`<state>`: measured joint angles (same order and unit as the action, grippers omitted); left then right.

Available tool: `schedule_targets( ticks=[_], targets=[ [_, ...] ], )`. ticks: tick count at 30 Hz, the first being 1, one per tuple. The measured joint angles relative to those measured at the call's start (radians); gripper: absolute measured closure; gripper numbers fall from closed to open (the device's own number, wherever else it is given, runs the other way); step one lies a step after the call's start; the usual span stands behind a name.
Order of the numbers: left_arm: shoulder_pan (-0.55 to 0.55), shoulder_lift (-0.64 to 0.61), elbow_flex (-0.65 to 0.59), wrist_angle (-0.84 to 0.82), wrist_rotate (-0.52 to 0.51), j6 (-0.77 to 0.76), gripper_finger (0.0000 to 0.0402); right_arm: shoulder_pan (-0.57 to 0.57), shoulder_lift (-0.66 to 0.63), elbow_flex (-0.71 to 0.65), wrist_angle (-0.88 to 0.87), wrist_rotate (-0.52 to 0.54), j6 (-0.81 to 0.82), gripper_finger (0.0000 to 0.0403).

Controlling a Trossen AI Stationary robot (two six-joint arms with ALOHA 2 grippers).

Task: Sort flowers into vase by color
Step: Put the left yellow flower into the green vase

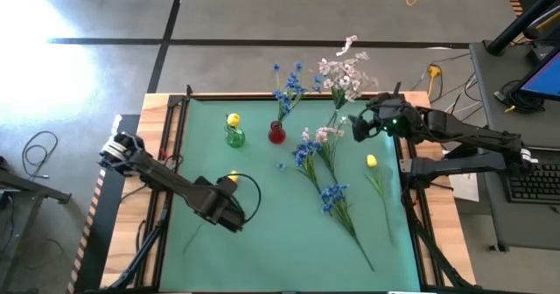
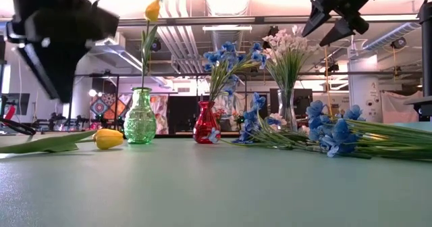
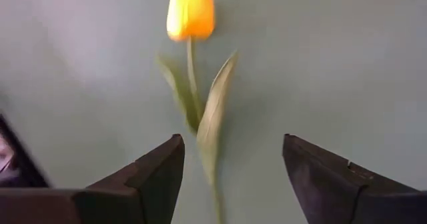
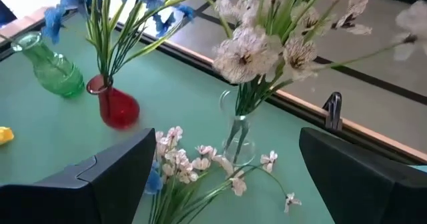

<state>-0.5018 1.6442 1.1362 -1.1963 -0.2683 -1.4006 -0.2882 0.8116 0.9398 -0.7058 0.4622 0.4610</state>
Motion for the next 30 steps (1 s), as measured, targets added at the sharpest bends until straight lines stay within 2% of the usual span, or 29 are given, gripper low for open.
schedule_targets(
  ticks=[13, 18, 24, 30],
  targets=[
    [-0.008, 0.137, -0.021, -0.007, 0.044, 0.003, 0.0218, 0.042, 0.0, 0.0, -0.002, 0.0, 0.006, 0.0039],
    [-0.008, 0.112, -0.095, 0.06, 0.047, -0.011, 0.0245, 0.066, 0.0, 0.0, -0.002, 0.0, 0.006, 0.0039],
    [-0.008, 0.058, -0.22, 0.23, 0.046, -0.023, 0.027, 0.09, 0.001, 0.0, -0.002, 0.0, 0.006, 0.0039],
    [-0.009, 0.049, -0.26, 0.281, 0.041, -0.034, 0.0286, 0.097, 0.001, 0.0, -0.002, 0.0, 0.011, 0.0039]
  ],
)
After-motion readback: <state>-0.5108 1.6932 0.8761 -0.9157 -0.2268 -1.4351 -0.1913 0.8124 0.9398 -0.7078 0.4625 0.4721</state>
